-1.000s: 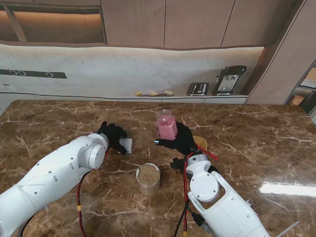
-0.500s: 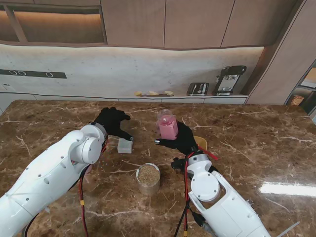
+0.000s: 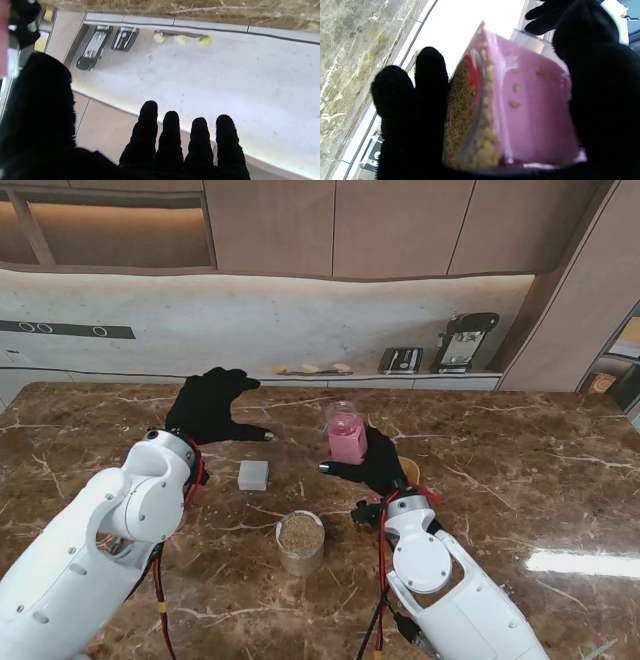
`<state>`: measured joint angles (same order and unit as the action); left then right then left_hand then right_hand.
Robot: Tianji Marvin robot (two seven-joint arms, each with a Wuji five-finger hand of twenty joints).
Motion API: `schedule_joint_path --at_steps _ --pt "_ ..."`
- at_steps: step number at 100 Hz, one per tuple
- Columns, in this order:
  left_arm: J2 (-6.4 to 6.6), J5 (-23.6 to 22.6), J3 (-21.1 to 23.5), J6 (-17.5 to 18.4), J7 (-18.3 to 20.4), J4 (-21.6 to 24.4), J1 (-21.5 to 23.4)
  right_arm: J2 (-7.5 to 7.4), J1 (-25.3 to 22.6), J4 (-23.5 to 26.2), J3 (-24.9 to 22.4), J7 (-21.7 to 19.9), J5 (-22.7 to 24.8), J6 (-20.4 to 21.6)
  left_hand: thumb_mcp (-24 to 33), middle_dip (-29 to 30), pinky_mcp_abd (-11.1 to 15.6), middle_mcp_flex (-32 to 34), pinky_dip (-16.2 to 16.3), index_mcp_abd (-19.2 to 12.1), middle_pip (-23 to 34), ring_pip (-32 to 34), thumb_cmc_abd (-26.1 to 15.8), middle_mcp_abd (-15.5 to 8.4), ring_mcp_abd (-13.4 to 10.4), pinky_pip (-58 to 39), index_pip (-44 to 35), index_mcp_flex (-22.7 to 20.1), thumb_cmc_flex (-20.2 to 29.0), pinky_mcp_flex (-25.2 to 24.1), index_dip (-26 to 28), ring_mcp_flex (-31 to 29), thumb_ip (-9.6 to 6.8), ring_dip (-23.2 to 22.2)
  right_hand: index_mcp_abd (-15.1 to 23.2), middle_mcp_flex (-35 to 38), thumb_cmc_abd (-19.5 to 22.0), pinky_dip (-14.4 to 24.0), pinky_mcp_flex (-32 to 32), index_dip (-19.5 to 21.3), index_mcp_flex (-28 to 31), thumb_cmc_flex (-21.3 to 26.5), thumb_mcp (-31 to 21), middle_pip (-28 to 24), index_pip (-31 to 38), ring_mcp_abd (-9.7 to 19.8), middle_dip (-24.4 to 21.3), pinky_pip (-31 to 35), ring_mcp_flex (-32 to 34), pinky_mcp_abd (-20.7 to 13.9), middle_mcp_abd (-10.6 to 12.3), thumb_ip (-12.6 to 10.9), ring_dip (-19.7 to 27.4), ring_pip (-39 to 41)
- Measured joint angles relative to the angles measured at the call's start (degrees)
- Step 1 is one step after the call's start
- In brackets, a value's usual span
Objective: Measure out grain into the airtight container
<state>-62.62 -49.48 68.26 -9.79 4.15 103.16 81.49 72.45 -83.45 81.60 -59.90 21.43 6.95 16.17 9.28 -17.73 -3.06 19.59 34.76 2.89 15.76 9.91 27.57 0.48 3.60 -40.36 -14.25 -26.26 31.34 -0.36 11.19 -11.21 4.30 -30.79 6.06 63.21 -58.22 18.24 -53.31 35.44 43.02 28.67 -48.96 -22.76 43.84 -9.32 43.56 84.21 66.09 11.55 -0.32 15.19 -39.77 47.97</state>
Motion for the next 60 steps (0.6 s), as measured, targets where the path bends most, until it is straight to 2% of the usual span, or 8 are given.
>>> schedule_joint_path --at_steps 9,18,25,32,37,55,60 --pt "-0.12 -0.5 3.2 0.4 -0.7 4.4 4.3 -0.04 -0.1 0.0 0.0 0.1 0.2 0.2 0.0 0.0 0.0 0.0 0.0 0.9 0.0 0.0 0.0 0.5 0.2 0.0 0.0 0.0 0.0 0.0 0.0 0.0 0.0 0.0 0.0 0.0 0.0 0.0 0.0 0.0 0.0 0.0 0.0 0.0 0.0 0.0 0.0 0.0 0.0 0.0 0.0 0.0 0.0 0.0" --pt "-0.3 -1.7 6.9 2.5 -2.1 8.2 8.8 -0.05 -0.1 -0.1 0.0 0.2 0.3 0.4 0.0 0.0 0.1 0.0 -1.6 1.1 0.0 0.7 0.2 1.2 0.7 -0.1 0.0 0.0 1.5 0.7 0.0 -2.7 -0.01 0.5 0.0 0.0 0.0 0.0 0.0 0.0 0.0 0.0 0.0 0.0 0.0 0.0 0.0 0.0 0.0 0.0 0.0 0.0 0.0 0.0" --pt "-0.47 -1.6 9.4 4.8 -6.7 9.9 12.5 -0.05 -0.2 -0.1 0.0 0.4 0.3 0.5 0.0 0.1 0.9 1.0 -3.9 1.5 -0.1 0.7 0.3 2.2 0.7 -0.6 0.0 0.0 1.5 2.0 0.0 -4.1 -0.01 2.2 0.0 0.0 0.0 0.0 0.0 0.0 0.0 0.0 0.0 0.0 0.0 0.0 0.0 0.0 0.0 0.0 0.0 0.0 0.0 0.0" --pt "-0.76 -0.7 11.0 5.0 -11.9 11.4 16.5 -0.05 -0.2 -0.2 -0.1 0.4 0.5 0.7 0.0 0.7 2.2 1.0 -6.9 1.7 -0.1 0.7 0.3 2.5 0.7 -0.7 0.0 0.0 1.5 2.6 0.0 -4.1 -0.02 4.0 0.0 0.0 0.0 0.0 0.0 0.0 0.0 0.0 0.0 0.0 0.0 0.0 0.0 0.0 0.0 0.0 0.0 0.0 0.0 0.0" --pt "-1.13 -0.4 12.4 5.0 -13.8 12.6 19.4 -0.05 -0.2 -0.2 -0.1 0.4 0.6 0.8 0.0 0.7 2.8 1.0 -8.5 1.7 -0.1 0.7 0.3 2.5 0.7 -0.9 0.0 0.0 1.5 2.6 0.0 -4.1 -0.02 4.6 0.0 0.0 0.0 0.0 0.0 0.0 0.0 0.0 0.0 0.0 0.0 0.0 0.0 0.0 0.0 0.0 0.0 0.0 0.0 0.0" --pt "-2.25 0.1 15.5 5.7 -20.0 14.0 27.1 -0.16 -0.2 -0.4 0.0 0.1 0.6 0.9 0.0 1.4 3.4 1.0 -10.0 1.7 -0.1 0.7 0.3 2.5 0.7 -1.3 0.0 0.0 1.5 2.6 0.0 -4.1 -0.02 5.2 0.0 0.0 0.0 0.0 0.0 0.0 0.0 0.0 0.0 0.0 0.0 0.0 0.0 0.0 0.0 0.0 0.0 0.0 0.0 0.0" --pt "-2.48 -0.1 16.3 6.0 -21.9 14.0 28.8 -0.18 -0.2 -0.5 0.1 0.1 0.6 1.0 0.0 1.5 3.5 0.9 -10.2 2.0 -0.1 0.7 0.3 2.6 0.7 -1.3 0.1 1.1 1.5 2.5 0.0 -4.1 -0.02 5.5 0.0 0.0 0.0 0.0 0.0 0.0 0.0 0.0 0.0 0.0 0.0 0.0 0.0 0.0 0.0 0.0 0.0 0.0 0.0 0.0"
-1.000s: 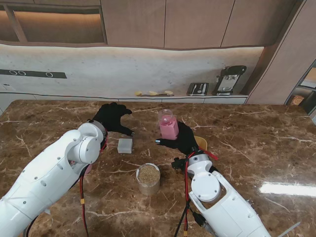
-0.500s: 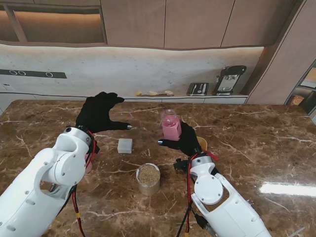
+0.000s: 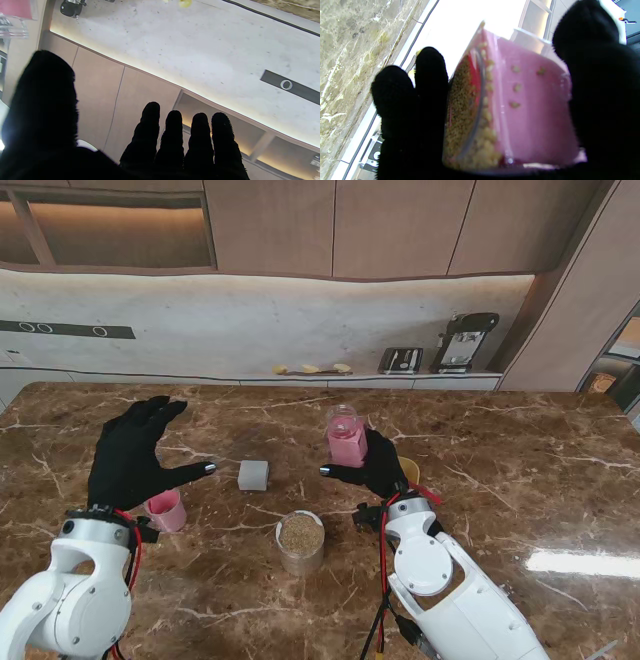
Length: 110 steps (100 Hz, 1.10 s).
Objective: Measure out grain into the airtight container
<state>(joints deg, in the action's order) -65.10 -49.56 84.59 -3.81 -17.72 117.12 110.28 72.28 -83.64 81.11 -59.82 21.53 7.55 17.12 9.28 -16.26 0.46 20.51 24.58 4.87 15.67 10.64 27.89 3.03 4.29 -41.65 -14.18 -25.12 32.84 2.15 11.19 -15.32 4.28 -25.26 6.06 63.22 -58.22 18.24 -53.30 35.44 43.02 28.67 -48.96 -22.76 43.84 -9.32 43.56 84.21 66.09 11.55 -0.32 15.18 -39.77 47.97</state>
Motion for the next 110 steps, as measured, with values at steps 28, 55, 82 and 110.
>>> schedule_joint_path --at_steps 28,55,82,110 --pt "-1.44 1.0 2.8 0.3 -10.6 -0.3 7.6 -0.07 0.1 -0.1 0.5 -0.3 0.4 -0.1 0.0 0.7 0.6 -1.2 -1.4 1.3 -0.6 0.0 0.1 0.1 0.0 0.0 0.8 1.9 0.0 -1.3 0.0 0.7 -0.01 0.8 0.0 0.0 0.0 0.0 0.0 0.0 0.0 0.0 0.0 0.0 0.0 0.0 0.0 0.0 0.0 0.0 0.0 0.0 0.0 0.0" --pt "-3.09 2.6 3.2 -0.6 -19.2 -2.2 13.8 -0.24 0.6 -0.5 1.5 -0.9 0.6 -1.2 1.1 0.7 0.6 -1.2 -2.0 3.3 -0.6 0.0 0.1 2.1 0.8 0.0 0.8 1.9 0.0 -1.4 0.0 0.8 -0.02 0.8 0.0 0.0 0.0 0.0 0.0 0.0 0.0 0.0 0.0 0.0 0.0 0.0 0.0 0.0 0.0 0.0 0.0 0.0 0.0 0.0" --pt "-4.16 3.1 1.7 -4.0 -25.5 -4.5 19.5 -0.24 1.3 -0.8 2.5 -1.2 1.0 -2.1 3.7 0.6 -2.5 1.3 -1.3 5.5 1.9 5.2 0.1 5.2 5.0 -5.4 -1.4 -0.6 0.0 1.9 0.2 -2.7 -0.02 -1.1 0.0 0.0 0.0 0.0 0.0 0.0 0.0 0.0 0.0 0.0 0.0 0.0 0.0 0.0 0.0 0.0 0.0 0.0 0.0 0.0" --pt "-5.36 7.1 -1.1 -8.5 -28.6 -7.7 20.8 -0.19 2.2 -1.4 3.5 -1.8 0.8 -2.1 4.7 -0.9 -5.6 4.9 0.8 7.2 3.8 8.1 0.1 7.9 7.9 -9.5 -5.1 -3.2 0.0 5.2 2.9 -7.0 -0.02 -2.9 0.0 0.0 0.0 0.0 0.0 0.0 0.0 0.0 0.0 0.0 0.0 0.0 0.0 0.0 0.0 0.0 0.0 0.0 0.0 0.0"
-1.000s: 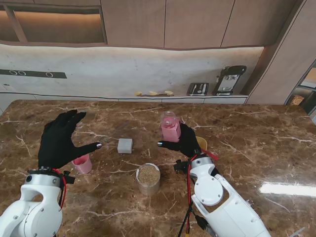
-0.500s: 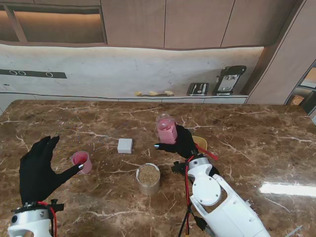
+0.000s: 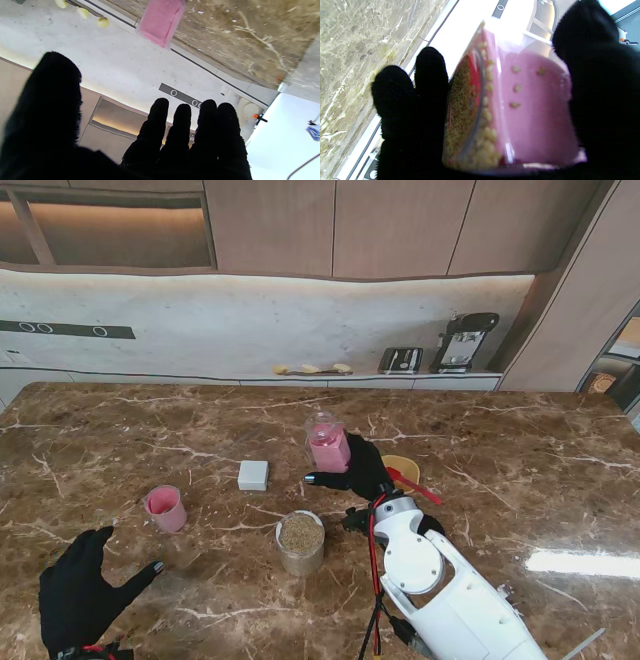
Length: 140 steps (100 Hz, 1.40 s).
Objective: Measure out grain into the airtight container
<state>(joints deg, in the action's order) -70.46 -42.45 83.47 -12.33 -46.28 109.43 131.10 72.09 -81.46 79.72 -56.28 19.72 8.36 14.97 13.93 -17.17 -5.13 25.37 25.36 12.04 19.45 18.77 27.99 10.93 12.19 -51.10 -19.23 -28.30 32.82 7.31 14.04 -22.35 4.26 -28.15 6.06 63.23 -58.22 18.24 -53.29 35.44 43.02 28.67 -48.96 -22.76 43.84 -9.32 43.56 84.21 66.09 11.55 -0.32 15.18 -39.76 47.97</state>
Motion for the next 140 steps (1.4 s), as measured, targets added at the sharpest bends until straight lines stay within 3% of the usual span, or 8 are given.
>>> schedule_joint_path --at_steps 16,35,48,62,101,119,131,140 --pt "-0.7 2.0 -1.1 -2.3 -0.3 -1.6 -0.7 0.04 0.2 -0.3 0.1 -0.1 0.0 0.1 1.3 0.0 -0.7 0.0 0.0 1.2 0.0 0.0 0.0 1.2 0.7 -0.1 1.2 0.0 0.0 -0.8 -0.7 0.6 0.0 0.0 0.0 0.0 0.0 0.0 0.0 0.0 0.0 0.0 0.0 0.0 0.0 0.0 0.0 0.0 0.0 0.0 0.0 0.0 0.0 0.0" --pt "-0.94 5.2 -2.2 -3.5 2.1 -3.8 -3.3 0.1 0.3 -0.6 0.1 -0.1 -0.1 0.2 3.6 1.6 -0.5 -4.7 -1.5 1.9 -2.1 -2.4 -0.9 1.3 0.8 4.2 8.8 0.1 0.0 -7.5 -4.7 7.1 0.0 1.5 0.0 0.0 0.0 0.0 0.0 0.0 0.0 0.0 0.0 0.0 0.0 0.0 0.0 0.0 0.0 0.0 0.0 0.0 0.0 0.0" --pt "-1.05 7.3 -3.0 -4.6 4.0 -5.5 -5.5 0.2 0.4 -1.2 0.0 0.0 -0.3 0.4 4.2 2.3 0.1 -9.8 -7.0 1.9 -2.6 -5.5 -2.4 0.4 -0.1 14.8 12.2 0.6 -0.1 -8.9 -6.5 12.0 -0.01 2.3 0.0 0.0 0.0 0.0 0.0 0.0 0.0 0.0 0.0 0.0 0.0 0.0 0.0 0.0 0.0 0.0 0.0 0.0 0.0 0.0" --pt "-1.05 8.9 -3.7 -6.1 7.5 -6.6 -7.2 0.31 0.5 -1.8 -0.1 0.1 -0.5 0.7 4.2 2.4 0.9 -12.3 -9.4 1.9 -3.1 -7.6 -3.2 -0.7 -1.5 24.4 13.6 3.2 0.0 -9.1 -7.2 14.8 -0.54 2.3 0.0 0.0 0.0 0.0 0.0 0.0 0.0 0.0 0.0 0.0 0.0 0.0 0.0 0.0 0.0 0.0 0.0 0.0 0.0 0.0" --pt "-0.89 9.8 -5.8 -8.1 10.3 -11.3 -12.5 0.46 0.8 -2.9 -0.2 0.4 -0.8 1.0 4.2 3.6 1.8 -13.3 -5.5 1.9 -8.8 -10.3 -4.5 -1.6 -3.0 33.2 15.1 7.3 0.0 -9.8 -7.9 17.6 -0.56 2.9 0.0 0.0 0.0 0.0 0.0 0.0 0.0 0.0 0.0 0.0 0.0 0.0 0.0 0.0 0.0 0.0 0.0 0.0 0.0 0.0" --pt "-0.73 10.3 -5.8 -9.7 12.9 -12.6 -14.3 0.46 0.7 -2.9 -0.4 0.4 -0.7 0.9 4.2 2.9 2.3 -14.5 -0.7 1.7 -11.6 -12.9 -5.2 -2.9 -4.2 38.1 15.1 9.4 0.0 -9.9 -8.4 17.6 -0.57 2.9 0.0 0.0 0.0 0.0 0.0 0.0 0.0 0.0 0.0 0.0 0.0 0.0 0.0 0.0 0.0 0.0 0.0 0.0 0.0 0.0" --pt "-0.74 10.4 -5.9 -9.7 12.1 -14.3 -15.8 0.46 0.7 -2.8 -0.5 0.4 -0.7 0.8 4.2 2.2 2.3 -14.5 1.4 1.6 -11.6 -12.9 -5.2 -2.9 -4.2 38.2 15.0 10.2 0.0 -9.9 -8.4 17.6 -0.57 2.9 0.0 0.0 0.0 0.0 0.0 0.0 0.0 0.0 0.0 0.0 0.0 0.0 0.0 0.0 0.0 0.0 0.0 0.0 0.0 0.0" --pt "-0.74 9.8 -5.3 -10.1 12.9 -14.4 -16.3 0.45 0.7 -2.8 -0.5 0.4 -0.6 0.8 10.0 1.4 2.3 -14.5 2.1 1.2 -11.6 -12.9 -1.2 -2.9 -4.2 38.2 13.4 10.8 0.0 -9.9 -7.1 17.6 -0.57 2.9 0.0 0.0 0.0 0.0 0.0 0.0 0.0 0.0 0.0 0.0 0.0 0.0 0.0 0.0 0.0 0.0 0.0 0.0 0.0 0.0"
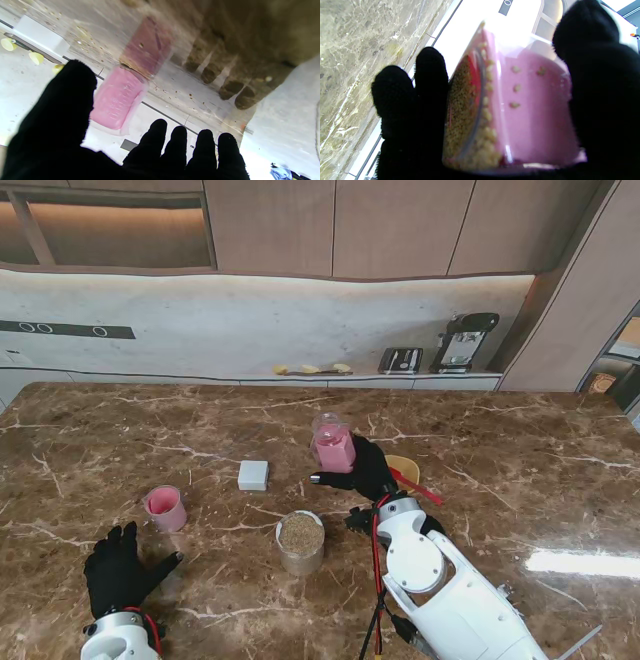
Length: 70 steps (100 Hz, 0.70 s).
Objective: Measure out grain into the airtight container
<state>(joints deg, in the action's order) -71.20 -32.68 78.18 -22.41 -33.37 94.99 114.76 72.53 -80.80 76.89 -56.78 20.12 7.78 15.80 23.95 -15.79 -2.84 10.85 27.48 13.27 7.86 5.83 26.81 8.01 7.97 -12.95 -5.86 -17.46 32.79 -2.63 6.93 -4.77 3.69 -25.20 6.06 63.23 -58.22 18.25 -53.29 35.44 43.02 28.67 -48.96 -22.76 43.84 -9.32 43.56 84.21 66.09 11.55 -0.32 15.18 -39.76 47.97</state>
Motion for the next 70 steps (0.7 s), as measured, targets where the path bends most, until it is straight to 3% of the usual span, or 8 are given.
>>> schedule_joint_path --at_steps 14,20,33,40,50,55,62,70 --pt "0.46 -2.6 1.7 -0.6 3.6 0.0 -0.5 -0.01 0.0 0.0 -0.1 0.0 0.0 -0.2 6.0 -0.8 1.1 0.0 0.0 -2.9 0.0 -0.1 6.3 -0.9 0.0 1.3 -2.2 3.5 0.0 0.0 2.4 0.0 0.09 -0.2 0.0 0.0 0.0 0.0 0.0 0.0 0.0 0.0 0.0 0.0 0.0 0.0 0.0 0.0 0.0 0.0 0.0 0.0 0.0 0.0" --pt "0.83 -2.7 2.6 -1.0 6.4 0.2 -0.7 -0.02 0.0 0.0 -0.1 0.0 0.0 -0.3 7.9 -1.3 1.4 0.0 0.0 -4.2 0.0 -0.1 8.3 -1.2 -0.1 2.2 -3.4 4.8 0.0 0.0 4.0 0.0 0.89 -0.2 0.0 0.0 0.0 0.0 0.0 0.0 0.0 0.0 0.0 0.0 0.0 0.0 0.0 0.0 0.0 0.0 0.0 0.0 0.0 0.0" --pt "1.4 -0.1 4.1 -1.4 8.6 0.4 -1.4 -0.04 0.0 0.0 0.1 -0.1 0.0 -0.4 8.6 -1.8 1.8 -0.2 0.0 -7.5 -0.7 -0.8 10.0 -2.0 -0.1 3.5 -3.7 7.0 0.0 0.0 4.7 0.2 0.91 -0.2 0.0 0.0 0.0 0.0 0.0 0.0 0.0 0.0 0.0 0.0 0.0 0.0 0.0 0.0 0.0 0.0 0.0 0.0 0.0 0.0" --pt "1.46 2.3 4.7 -1.4 9.0 0.4 -2.0 -0.04 0.0 0.0 0.2 -0.1 0.0 -0.5 8.6 -2.7 1.8 -1.9 0.0 -10.9 -2.8 -1.6 10.5 -2.4 -0.2 4.6 1.0 7.0 0.0 0.0 5.2 1.1 1.96 0.9 0.0 0.0 0.0 0.0 0.0 0.0 0.0 0.0 0.0 0.0 0.0 0.0 0.0 0.0 0.0 0.0 0.0 0.0 0.0 0.0" --pt "1.75 2.3 6.1 -1.1 14.4 0.4 -2.9 -0.04 0.1 -0.1 0.4 -0.1 0.1 -0.8 8.6 -3.0 1.9 -2.4 -3.0 -16.4 -5.0 -2.3 10.6 -3.4 -0.3 7.0 4.7 7.7 0.0 0.1 6.5 1.1 2.14 4.6 0.0 0.0 0.0 0.0 0.0 0.0 0.0 0.0 0.0 0.0 0.0 0.0 0.0 0.0 0.0 0.0 0.0 0.0 0.0 0.0" --pt "2.24 2.1 6.8 -0.5 18.4 0.4 -3.2 -0.03 0.1 -0.1 0.5 -0.1 0.1 -0.9 8.5 -2.1 2.6 -2.6 -6.2 -18.2 -5.6 -4.1 11.1 -4.0 -0.9 10.4 5.4 7.7 0.0 -0.9 6.6 1.7 2.14 8.0 0.0 0.0 0.0 0.0 0.0 0.0 0.0 0.0 0.0 0.0 0.0 0.0 0.0 0.0 0.0 0.0 0.0 0.0 0.0 0.0" --pt "3.32 1.9 7.3 -0.2 22.4 0.6 -3.5 -0.03 0.2 -0.1 0.6 -0.1 0.3 -1.2 8.5 -0.9 3.0 -2.6 -8.5 -18.4 -5.7 -5.7 11.1 -4.1 -1.3 13.0 6.2 7.7 0.0 -1.5 4.2 3.1 2.14 9.8 0.0 0.0 0.0 0.0 0.0 0.0 0.0 0.0 0.0 0.0 0.0 0.0 0.0 0.0 0.0 0.0 0.0 0.0 0.0 0.0" --pt "4.2 2.0 7.2 -0.1 22.4 0.2 -4.2 -0.04 0.2 -0.1 0.6 -0.1 0.5 -1.5 8.5 0.1 2.6 -2.6 -8.3 -18.7 -5.8 -5.7 11.1 -4.6 -1.4 11.2 6.7 7.7 0.0 0.4 1.5 2.3 2.14 10.9 0.0 0.0 0.0 0.0 0.0 0.0 0.0 0.0 0.0 0.0 0.0 0.0 0.0 0.0 0.0 0.0 0.0 0.0 0.0 0.0"
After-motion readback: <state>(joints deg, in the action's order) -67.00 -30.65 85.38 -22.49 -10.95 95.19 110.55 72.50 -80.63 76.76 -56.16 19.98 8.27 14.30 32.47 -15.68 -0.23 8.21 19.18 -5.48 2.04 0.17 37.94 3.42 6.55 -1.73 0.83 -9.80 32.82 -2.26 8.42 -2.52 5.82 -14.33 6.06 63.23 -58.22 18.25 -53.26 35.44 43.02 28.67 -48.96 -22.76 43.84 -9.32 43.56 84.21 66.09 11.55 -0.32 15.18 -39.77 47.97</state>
